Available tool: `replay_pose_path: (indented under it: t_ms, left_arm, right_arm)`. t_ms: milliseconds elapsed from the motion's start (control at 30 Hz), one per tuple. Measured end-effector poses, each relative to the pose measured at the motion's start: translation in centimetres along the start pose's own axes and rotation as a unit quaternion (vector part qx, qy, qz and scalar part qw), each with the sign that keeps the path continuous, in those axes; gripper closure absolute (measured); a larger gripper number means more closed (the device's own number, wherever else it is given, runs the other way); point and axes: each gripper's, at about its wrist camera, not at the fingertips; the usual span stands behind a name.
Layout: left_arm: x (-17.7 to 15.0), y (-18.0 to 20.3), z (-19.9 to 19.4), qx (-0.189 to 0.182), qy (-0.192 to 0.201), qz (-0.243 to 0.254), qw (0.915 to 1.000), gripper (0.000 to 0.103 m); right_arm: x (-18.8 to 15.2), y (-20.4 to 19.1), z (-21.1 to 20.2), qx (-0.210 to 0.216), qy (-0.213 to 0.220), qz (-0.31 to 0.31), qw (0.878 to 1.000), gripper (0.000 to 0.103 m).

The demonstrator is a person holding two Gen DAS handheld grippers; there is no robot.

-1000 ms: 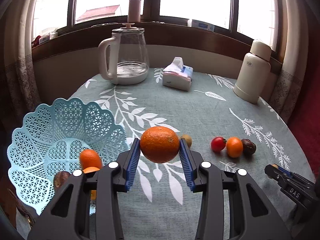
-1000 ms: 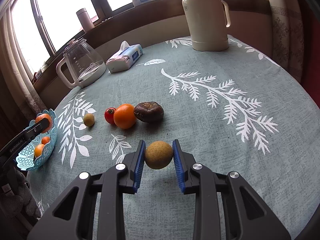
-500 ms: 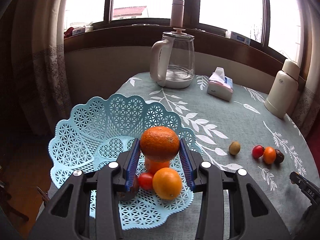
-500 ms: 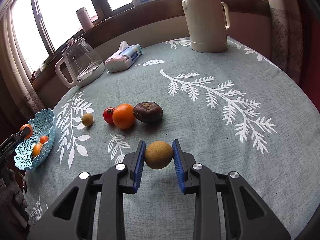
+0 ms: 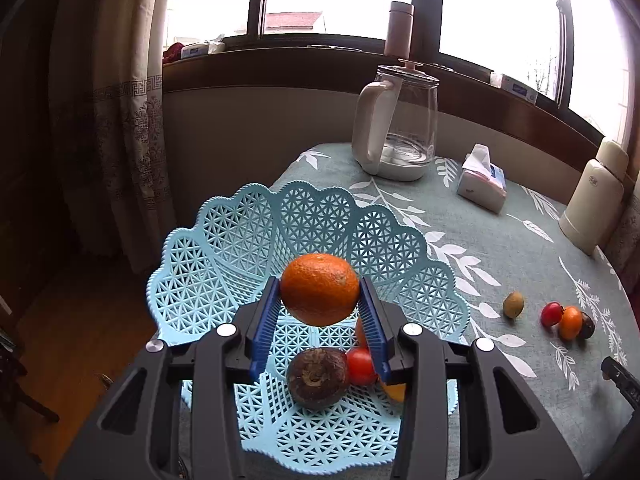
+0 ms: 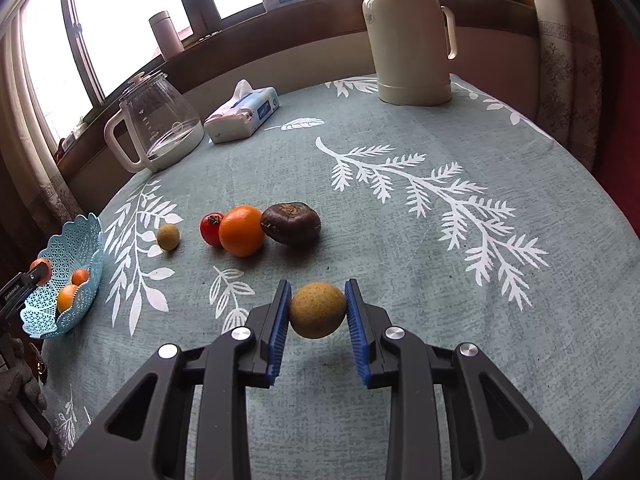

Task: Organize fruits
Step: 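Carry the large orange into the blue basket and open the left tool, then lower the held kiwi into the blue basket and open the right tool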

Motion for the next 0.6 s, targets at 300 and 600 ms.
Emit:
replay_pose_path:
  t_ms: [300,600]
  left_arm:
    - [1.2,-1.3,-1.3,0.029,0.036,-0.006,0.9989,0.012]
    - [1.7,-2.2,-1.5,0.044,0.038,-0.014,0.9982,0.003]
  right_arm:
    - [0.2,-0.5,-0.3,-0.013,0.006,-0.012,1.000,0.075]
    - [1.6,-4.3,-0.9,0.038,0.013,-0.030,0.999,0.075]
Point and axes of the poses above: each gripper's, at about its wrist camera, not at the fingertips, and z roughly the way its jaws point, y to its right, x to its top, and after that the axes turned 9 degrees about y, right-handed
